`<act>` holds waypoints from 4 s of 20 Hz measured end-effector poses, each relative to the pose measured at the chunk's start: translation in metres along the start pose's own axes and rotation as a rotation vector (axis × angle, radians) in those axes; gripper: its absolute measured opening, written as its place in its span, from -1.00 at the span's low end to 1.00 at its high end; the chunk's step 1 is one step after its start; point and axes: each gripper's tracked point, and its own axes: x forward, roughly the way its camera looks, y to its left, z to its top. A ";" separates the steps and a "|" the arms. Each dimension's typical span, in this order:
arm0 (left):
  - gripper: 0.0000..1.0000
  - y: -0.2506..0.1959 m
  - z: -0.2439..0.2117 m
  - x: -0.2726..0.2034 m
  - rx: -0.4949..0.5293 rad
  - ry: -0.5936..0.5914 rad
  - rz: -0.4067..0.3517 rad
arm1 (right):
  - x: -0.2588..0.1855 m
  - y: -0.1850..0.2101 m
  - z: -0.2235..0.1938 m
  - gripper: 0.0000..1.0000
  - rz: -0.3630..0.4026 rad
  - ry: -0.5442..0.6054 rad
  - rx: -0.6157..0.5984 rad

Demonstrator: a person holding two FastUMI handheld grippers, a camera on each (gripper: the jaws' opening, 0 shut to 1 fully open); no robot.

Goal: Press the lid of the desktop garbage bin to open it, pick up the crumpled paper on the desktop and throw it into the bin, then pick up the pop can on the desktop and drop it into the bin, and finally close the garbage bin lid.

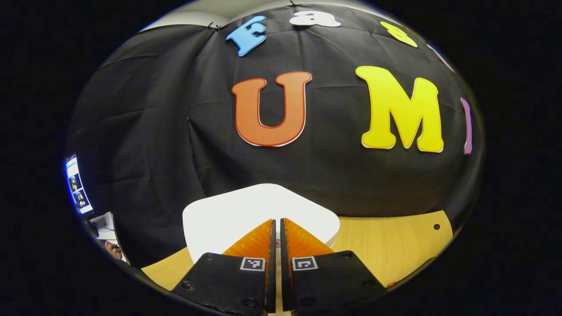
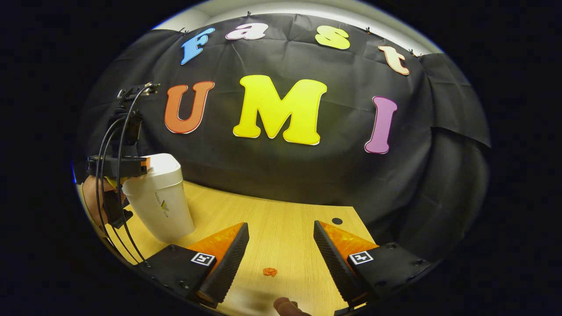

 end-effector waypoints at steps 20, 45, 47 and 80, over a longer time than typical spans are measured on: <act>-0.94 -0.002 -0.002 0.003 -0.026 -0.015 0.012 | 0.004 -0.025 -0.026 0.89 -0.051 0.084 0.072; 0.06 -0.017 0.106 -0.088 0.023 -0.298 -0.045 | -0.047 -0.042 -0.030 0.89 -0.025 0.015 0.088; 0.39 -0.018 0.100 -0.096 0.009 -0.283 -0.059 | -0.050 -0.042 -0.032 0.89 -0.020 0.014 0.094; 0.98 -0.035 -0.172 -0.167 0.141 0.296 -0.066 | 0.102 -0.001 -0.234 0.86 0.070 0.408 0.049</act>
